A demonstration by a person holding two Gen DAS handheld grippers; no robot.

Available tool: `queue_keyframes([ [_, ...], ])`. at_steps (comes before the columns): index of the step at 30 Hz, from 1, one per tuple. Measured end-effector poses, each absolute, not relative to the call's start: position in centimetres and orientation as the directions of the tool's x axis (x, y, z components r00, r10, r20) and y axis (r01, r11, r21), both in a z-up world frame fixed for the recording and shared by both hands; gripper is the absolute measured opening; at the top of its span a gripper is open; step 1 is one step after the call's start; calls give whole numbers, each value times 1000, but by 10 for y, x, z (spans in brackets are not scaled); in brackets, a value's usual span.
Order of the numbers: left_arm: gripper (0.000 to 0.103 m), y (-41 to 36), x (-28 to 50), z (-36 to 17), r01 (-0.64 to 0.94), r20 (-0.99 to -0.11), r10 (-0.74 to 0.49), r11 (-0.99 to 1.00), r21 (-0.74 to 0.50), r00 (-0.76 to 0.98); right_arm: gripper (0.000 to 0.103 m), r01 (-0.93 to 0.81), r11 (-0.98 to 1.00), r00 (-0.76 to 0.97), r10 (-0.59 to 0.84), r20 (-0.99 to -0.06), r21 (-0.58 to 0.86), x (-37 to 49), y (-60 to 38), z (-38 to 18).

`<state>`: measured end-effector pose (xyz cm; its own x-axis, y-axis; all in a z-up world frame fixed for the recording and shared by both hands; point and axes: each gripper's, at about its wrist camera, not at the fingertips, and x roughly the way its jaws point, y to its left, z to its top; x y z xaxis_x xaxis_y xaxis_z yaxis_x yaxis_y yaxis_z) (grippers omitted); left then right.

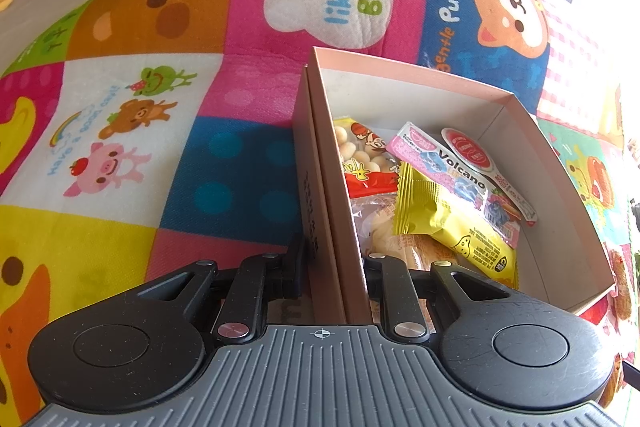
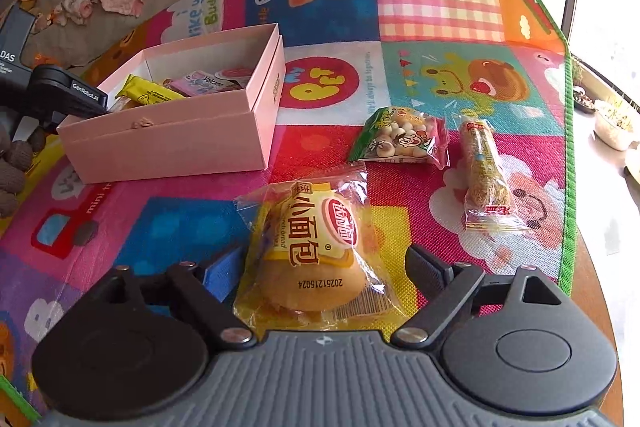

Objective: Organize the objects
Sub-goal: 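Grasp the wrapped yellow bread bun with the right gripper, then carry the bread bun into the pink box and release it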

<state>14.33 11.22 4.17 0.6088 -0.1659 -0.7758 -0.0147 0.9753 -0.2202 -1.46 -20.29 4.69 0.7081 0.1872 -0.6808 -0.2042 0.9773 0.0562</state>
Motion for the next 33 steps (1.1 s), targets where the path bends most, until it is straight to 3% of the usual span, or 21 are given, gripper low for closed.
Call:
queue_keyframes([
  [6, 21, 112, 143, 42, -14, -775, -166, 975, -220, 609, 89, -294, 954, 715, 182, -674, -54, -31, -199, 54],
  [13, 21, 112, 143, 42, -13, -774, -166, 976, -220, 612, 89, -292, 955, 669, 239, -704, 47, -13, -192, 55],
  [19, 21, 112, 143, 42, -11, -771, -166, 976, -219, 615, 89, -283, 957, 702, 167, -692, -57, -7, -181, 53],
  [22, 21, 111, 142, 42, -11, -770, -164, 976, -217, 617, 89, -264, 964, 684, 158, -712, -39, 4, -183, 50],
  [29, 21, 105, 139, 44, 0, -779, -147, 983, -185, 610, 57, -289, 956, 651, 168, -740, -38, 3, -176, 55],
  [33, 20, 104, 140, 44, 5, -782, -140, 985, -172, 608, 54, -353, 935, 608, 254, -752, 30, -3, -173, 76],
])
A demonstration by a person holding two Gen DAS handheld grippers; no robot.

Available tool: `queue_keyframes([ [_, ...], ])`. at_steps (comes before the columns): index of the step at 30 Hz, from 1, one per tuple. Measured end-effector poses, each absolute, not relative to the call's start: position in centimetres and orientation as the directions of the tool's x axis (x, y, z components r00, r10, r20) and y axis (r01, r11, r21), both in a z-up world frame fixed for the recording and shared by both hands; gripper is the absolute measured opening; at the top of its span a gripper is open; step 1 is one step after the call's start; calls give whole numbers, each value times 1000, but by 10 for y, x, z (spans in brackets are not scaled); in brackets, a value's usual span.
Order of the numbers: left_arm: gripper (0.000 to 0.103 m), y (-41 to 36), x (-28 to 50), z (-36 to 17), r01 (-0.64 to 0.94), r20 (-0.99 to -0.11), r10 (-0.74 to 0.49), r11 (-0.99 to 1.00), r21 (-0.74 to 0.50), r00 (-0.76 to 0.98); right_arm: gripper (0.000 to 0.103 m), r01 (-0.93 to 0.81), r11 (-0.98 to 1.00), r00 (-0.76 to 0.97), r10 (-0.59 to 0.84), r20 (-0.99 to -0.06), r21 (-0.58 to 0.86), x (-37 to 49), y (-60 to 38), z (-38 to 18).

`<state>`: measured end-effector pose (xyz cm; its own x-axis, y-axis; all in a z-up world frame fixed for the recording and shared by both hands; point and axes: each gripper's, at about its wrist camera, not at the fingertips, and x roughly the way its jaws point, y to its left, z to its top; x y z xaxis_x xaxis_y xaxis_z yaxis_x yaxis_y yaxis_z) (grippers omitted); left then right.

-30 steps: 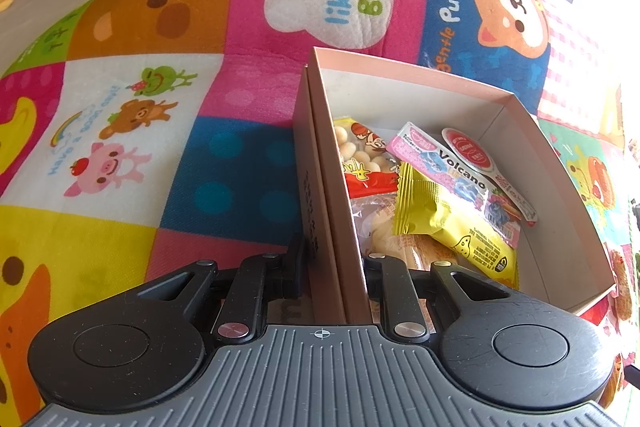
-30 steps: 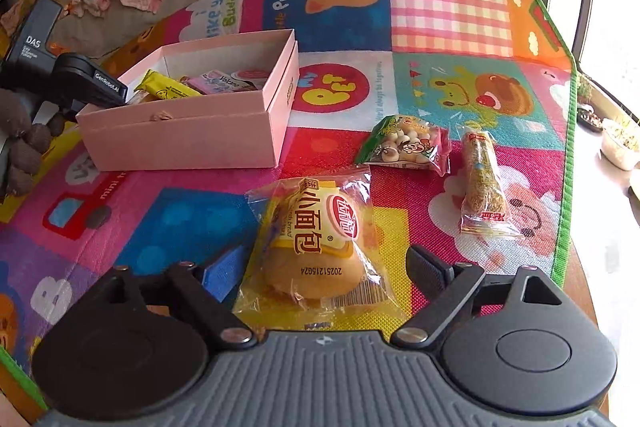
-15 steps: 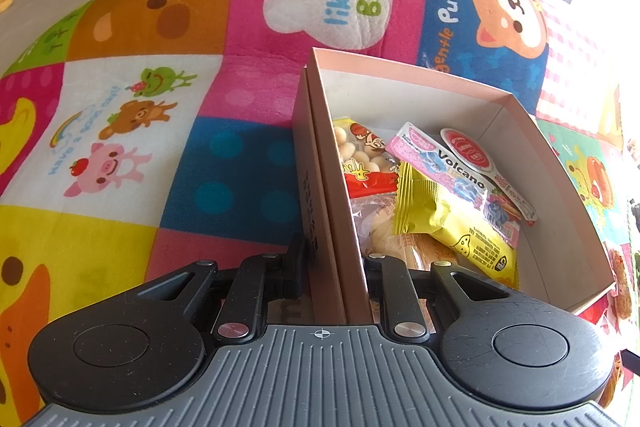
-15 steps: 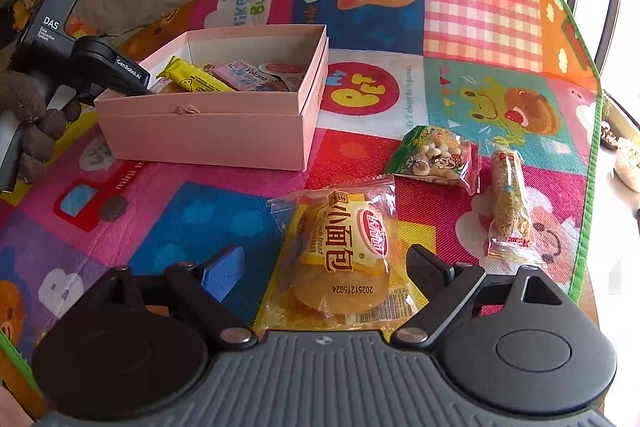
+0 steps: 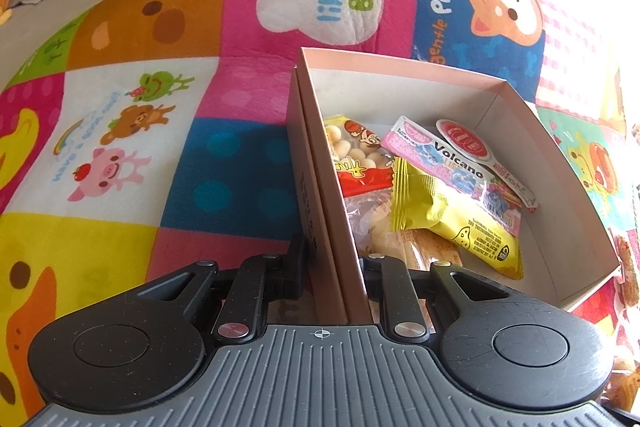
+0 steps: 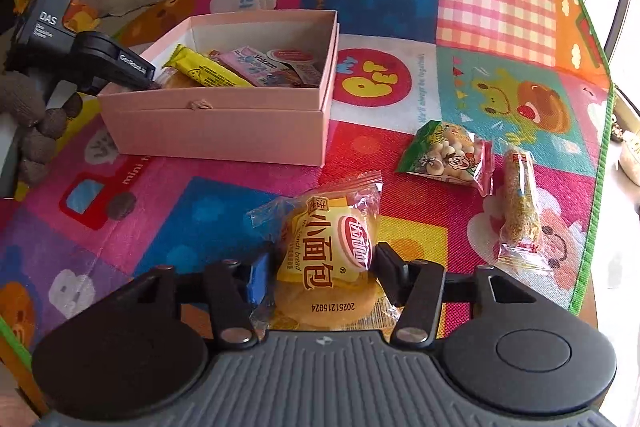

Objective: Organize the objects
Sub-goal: 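Carry the bread bun into the pink box and release it, then move the right gripper toward the peanut snack bag on the mat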

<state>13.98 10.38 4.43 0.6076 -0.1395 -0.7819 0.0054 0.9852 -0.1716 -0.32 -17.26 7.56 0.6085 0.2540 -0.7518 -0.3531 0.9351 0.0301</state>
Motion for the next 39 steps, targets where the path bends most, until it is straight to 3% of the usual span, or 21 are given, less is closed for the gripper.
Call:
queue_keyframes([
  [10, 19, 102, 139, 44, 3, -778, -128, 987, -160, 615, 53, -461, 882, 674, 418, -609, 95, 30, -150, 183],
  [18, 20, 104, 138, 43, 8, -776, -144, 984, -176, 614, 58, -490, 871, 763, 420, -491, -16, 104, -88, 199],
  [19, 21, 104, 138, 43, 9, -775, -145, 984, -177, 615, 66, -495, 869, 759, 424, -494, -15, 114, -82, 198],
  [24, 21, 106, 138, 42, 15, -771, -154, 983, -185, 618, 68, -445, 895, 759, 389, -522, 21, 129, -94, 185],
  [28, 21, 106, 137, 42, 15, -769, -155, 982, -186, 620, 76, -345, 938, 793, 287, -538, -8, 102, -142, 161],
  [33, 21, 106, 136, 42, 9, -764, -152, 982, -188, 627, 77, -187, 979, 785, 101, -611, -79, 57, -204, 110],
  [39, 21, 103, 136, 43, 8, -770, -143, 984, -176, 622, 77, -72, 996, 746, 13, -666, -60, 37, -241, 72],
])
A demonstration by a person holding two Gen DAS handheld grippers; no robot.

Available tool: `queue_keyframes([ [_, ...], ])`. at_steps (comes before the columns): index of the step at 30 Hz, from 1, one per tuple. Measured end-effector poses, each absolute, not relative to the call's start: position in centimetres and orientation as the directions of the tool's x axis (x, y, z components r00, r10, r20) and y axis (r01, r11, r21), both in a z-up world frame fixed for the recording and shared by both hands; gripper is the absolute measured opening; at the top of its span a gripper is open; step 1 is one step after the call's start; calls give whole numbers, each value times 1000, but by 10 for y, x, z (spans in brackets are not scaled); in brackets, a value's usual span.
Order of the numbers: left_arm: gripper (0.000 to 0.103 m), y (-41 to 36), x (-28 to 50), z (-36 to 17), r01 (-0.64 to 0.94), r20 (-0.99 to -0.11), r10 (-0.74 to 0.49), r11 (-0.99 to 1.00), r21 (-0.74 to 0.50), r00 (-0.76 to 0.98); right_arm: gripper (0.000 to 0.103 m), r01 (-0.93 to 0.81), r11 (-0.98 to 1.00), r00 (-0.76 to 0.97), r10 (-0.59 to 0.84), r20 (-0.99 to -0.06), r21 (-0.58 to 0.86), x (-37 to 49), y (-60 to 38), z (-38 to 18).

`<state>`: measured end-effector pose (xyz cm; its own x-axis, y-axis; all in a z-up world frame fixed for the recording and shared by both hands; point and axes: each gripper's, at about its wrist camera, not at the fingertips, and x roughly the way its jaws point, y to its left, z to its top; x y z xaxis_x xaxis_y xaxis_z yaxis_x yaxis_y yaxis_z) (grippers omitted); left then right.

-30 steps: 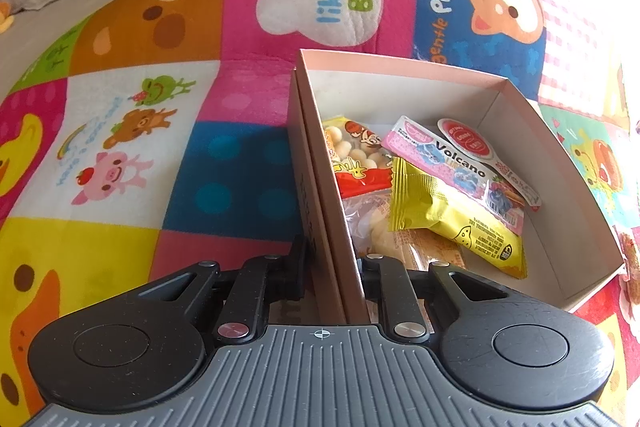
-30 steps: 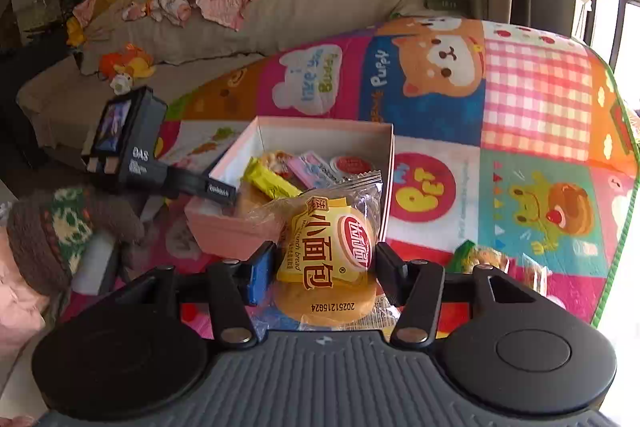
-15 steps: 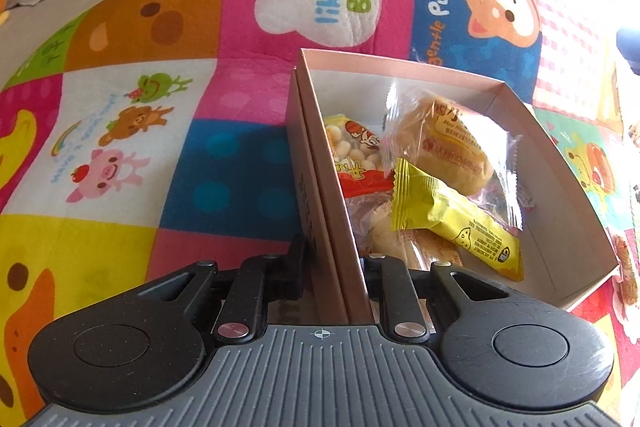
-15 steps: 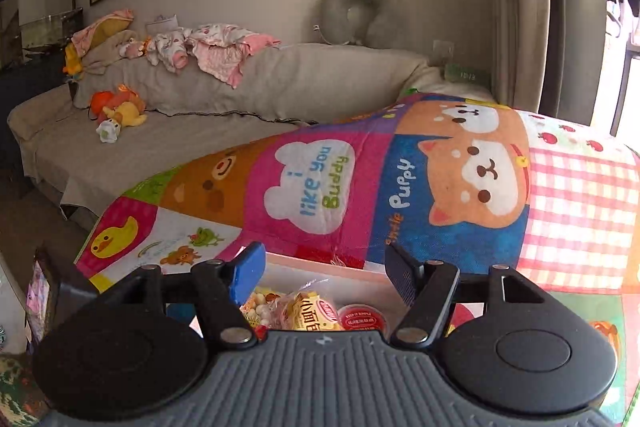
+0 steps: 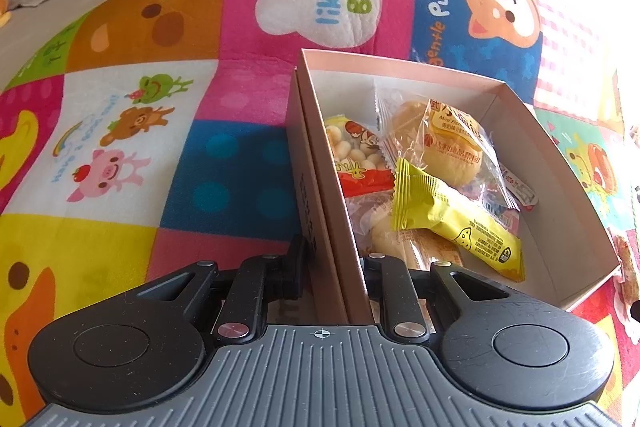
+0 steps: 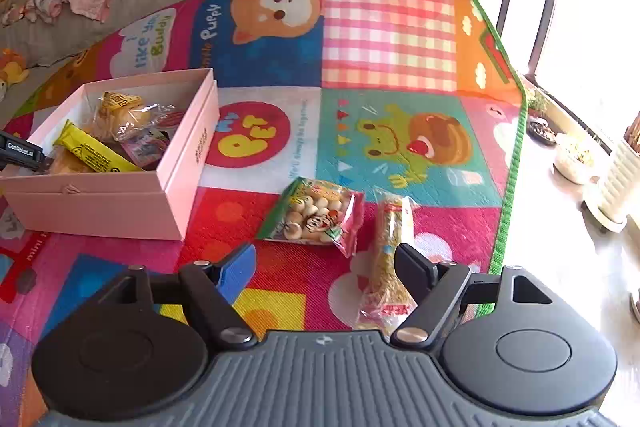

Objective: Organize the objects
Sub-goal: 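Move the right gripper toward the peanut snack bag on the mat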

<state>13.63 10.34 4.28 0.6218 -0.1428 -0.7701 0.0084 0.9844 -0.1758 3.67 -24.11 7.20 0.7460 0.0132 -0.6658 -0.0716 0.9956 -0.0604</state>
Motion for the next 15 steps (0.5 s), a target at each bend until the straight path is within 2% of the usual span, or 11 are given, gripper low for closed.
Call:
queue_keyframes([
  [3, 21, 102, 136, 43, 9, -774, -136, 986, -166, 618, 77, -57, 997, 755, 14, -655, -45, 38, -244, 67],
  [8, 20, 100, 137, 44, 9, -781, -129, 988, -157, 610, 77, -155, 985, 772, 76, -631, -71, 50, -228, 66],
  [10, 20, 100, 137, 44, 9, -783, -128, 988, -154, 608, 77, -158, 987, 768, 104, -632, -30, 68, -233, 71],
  [12, 20, 100, 137, 44, 8, -784, -127, 988, -154, 608, 72, -123, 992, 769, 94, -633, -2, 95, -242, 78],
  [14, 20, 100, 137, 44, 5, -785, -126, 988, -155, 607, 54, -98, 995, 755, 72, -652, -4, 128, -251, 81],
  [15, 20, 100, 137, 44, 4, -785, -126, 988, -155, 606, 50, -88, 996, 740, 61, -670, -6, 145, -256, 80],
])
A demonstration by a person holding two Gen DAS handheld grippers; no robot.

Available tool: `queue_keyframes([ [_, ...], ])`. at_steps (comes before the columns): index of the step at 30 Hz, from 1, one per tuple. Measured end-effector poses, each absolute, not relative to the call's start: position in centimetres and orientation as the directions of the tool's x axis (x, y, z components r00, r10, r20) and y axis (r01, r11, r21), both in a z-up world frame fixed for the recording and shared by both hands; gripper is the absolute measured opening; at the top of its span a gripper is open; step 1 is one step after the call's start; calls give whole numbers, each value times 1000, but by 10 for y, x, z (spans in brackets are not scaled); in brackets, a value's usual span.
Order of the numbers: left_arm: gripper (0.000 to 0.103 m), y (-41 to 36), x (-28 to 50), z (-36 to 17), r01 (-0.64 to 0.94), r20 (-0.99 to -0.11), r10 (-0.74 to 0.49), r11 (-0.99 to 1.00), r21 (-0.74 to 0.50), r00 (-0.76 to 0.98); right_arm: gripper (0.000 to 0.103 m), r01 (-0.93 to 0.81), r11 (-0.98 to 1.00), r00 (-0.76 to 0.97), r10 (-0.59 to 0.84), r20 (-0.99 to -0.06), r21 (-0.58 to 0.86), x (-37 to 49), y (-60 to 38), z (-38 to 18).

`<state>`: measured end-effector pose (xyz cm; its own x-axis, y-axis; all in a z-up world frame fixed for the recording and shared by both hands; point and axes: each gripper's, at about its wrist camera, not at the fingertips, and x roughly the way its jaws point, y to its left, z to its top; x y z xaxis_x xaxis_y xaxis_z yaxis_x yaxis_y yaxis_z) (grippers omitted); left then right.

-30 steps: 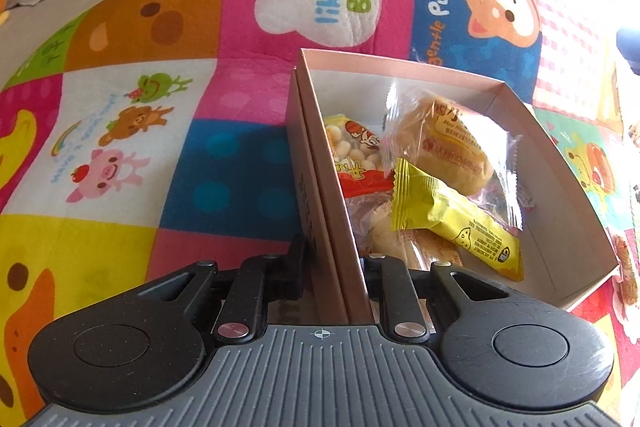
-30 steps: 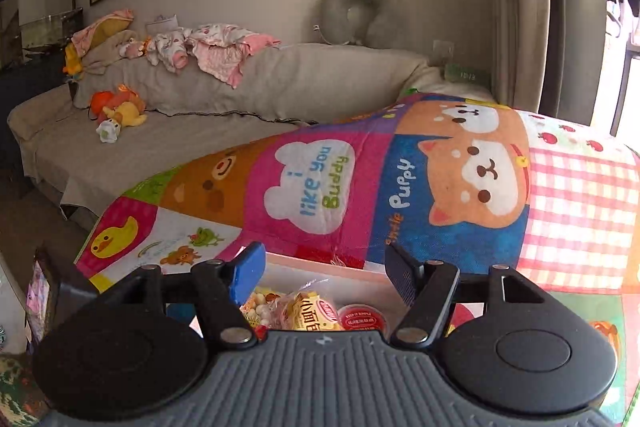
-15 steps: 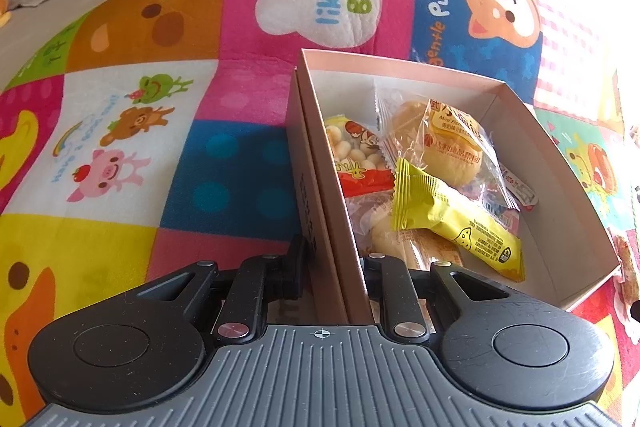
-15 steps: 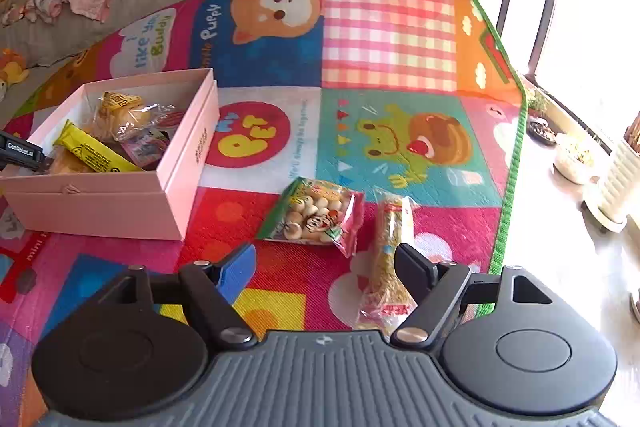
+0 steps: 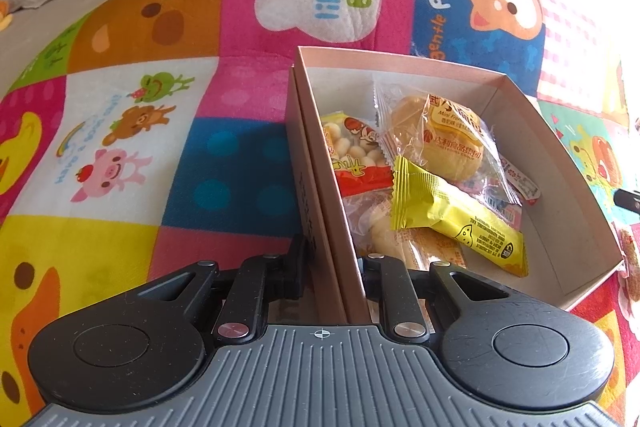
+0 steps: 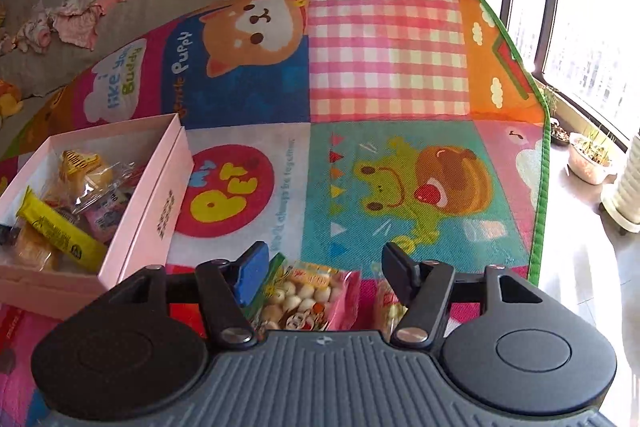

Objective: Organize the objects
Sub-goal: 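Move the right gripper toward the peanut snack bag on the mat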

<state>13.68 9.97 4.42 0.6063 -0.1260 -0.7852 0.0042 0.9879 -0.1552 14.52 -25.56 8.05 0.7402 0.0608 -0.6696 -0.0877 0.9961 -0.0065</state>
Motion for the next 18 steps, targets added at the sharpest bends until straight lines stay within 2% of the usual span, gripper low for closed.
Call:
queue_keyframes([
  [2, 20, 100, 137, 44, 2, -786, -126, 988, -157, 605, 40, -76, 996, 707, 26, -706, -40, 176, -260, 74],
  [6, 20, 100, 137, 44, -1, -786, -127, 987, -160, 605, 39, -105, 970, 688, -86, -720, -217, 199, -248, 54],
  [10, 20, 101, 137, 44, 2, -785, -130, 987, -162, 605, 39, -188, 939, 699, -78, -711, -289, 170, -229, 47],
  [13, 20, 101, 136, 44, 3, -784, -132, 986, -164, 607, 39, -202, 938, 714, -56, -698, -282, 136, -226, 53],
  [18, 20, 101, 136, 44, -1, -783, -131, 986, -165, 609, 39, -212, 969, 682, 55, -729, -125, 73, -236, 64],
])
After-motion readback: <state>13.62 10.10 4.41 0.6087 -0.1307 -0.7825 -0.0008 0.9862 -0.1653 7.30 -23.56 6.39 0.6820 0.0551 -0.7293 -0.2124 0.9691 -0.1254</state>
